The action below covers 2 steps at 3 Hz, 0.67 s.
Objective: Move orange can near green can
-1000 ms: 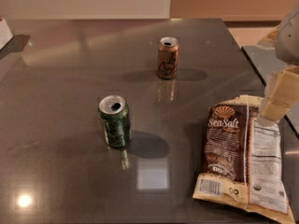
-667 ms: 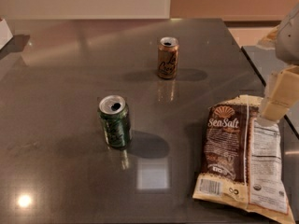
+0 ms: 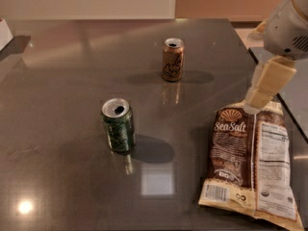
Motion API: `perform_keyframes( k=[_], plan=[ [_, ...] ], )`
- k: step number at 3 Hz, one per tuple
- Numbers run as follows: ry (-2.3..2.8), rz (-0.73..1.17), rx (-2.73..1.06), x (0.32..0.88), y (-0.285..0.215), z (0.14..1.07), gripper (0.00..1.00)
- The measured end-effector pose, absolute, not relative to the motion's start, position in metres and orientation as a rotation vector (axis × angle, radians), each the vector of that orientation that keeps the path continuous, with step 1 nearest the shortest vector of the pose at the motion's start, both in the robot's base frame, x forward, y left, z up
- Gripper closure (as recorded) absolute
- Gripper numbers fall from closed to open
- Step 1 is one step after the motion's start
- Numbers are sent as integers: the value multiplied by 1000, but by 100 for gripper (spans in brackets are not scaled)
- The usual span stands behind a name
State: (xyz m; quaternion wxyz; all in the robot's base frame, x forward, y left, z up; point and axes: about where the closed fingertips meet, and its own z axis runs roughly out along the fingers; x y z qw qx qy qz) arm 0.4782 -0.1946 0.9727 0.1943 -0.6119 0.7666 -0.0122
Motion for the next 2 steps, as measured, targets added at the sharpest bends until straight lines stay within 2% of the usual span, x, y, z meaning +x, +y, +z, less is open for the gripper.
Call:
perform_keyframes(
  k=[2],
  plan=[
    [2066, 75, -1641, 532, -164, 960, 0]
  ],
)
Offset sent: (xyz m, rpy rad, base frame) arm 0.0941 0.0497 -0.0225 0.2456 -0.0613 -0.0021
